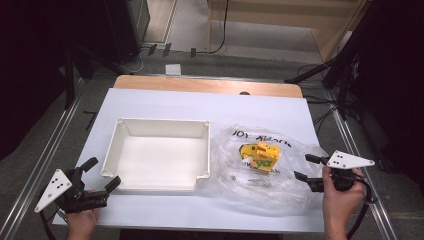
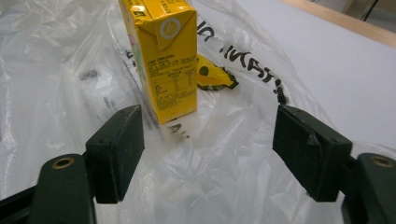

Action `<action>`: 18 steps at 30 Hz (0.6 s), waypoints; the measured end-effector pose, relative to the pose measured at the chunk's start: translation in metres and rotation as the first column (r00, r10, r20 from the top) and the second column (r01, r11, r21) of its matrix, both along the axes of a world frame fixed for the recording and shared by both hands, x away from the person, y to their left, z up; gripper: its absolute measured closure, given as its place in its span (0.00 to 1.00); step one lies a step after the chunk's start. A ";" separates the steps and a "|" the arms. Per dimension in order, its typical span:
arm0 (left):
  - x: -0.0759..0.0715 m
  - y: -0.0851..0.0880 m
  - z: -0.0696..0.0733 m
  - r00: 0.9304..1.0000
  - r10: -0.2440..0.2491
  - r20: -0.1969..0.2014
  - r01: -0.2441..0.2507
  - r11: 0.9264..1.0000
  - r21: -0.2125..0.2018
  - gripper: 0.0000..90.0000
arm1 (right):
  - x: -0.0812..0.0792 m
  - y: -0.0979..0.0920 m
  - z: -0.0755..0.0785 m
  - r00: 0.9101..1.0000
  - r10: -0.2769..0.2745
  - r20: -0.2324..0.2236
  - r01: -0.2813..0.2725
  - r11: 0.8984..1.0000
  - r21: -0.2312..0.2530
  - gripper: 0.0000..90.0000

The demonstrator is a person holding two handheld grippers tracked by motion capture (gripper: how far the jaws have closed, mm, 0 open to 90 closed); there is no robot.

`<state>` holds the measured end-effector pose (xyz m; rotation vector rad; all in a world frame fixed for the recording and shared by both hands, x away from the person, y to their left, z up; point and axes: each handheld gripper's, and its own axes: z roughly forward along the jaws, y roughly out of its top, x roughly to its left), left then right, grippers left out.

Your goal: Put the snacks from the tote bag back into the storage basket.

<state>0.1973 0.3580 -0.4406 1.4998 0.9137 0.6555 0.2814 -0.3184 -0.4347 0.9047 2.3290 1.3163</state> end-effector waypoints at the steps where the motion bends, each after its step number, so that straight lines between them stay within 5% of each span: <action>1: 0.000 0.000 0.000 1.000 0.000 0.000 0.000 1.000 0.002 0.00 | 0.002 0.001 0.000 1.000 0.008 -0.017 -0.008 1.000 -0.009 0.28; 9: 0.000 -0.001 0.000 1.000 0.003 0.000 -0.003 1.000 0.014 0.00 | 0.012 0.013 0.006 0.997 0.041 -0.063 -0.050 0.989 -0.137 0.28; 18: 0.001 -0.003 0.000 1.000 0.001 0.000 -0.001 1.000 0.026 0.00 | 0.026 0.030 0.021 0.991 0.087 -0.102 -0.108 0.969 -0.224 0.29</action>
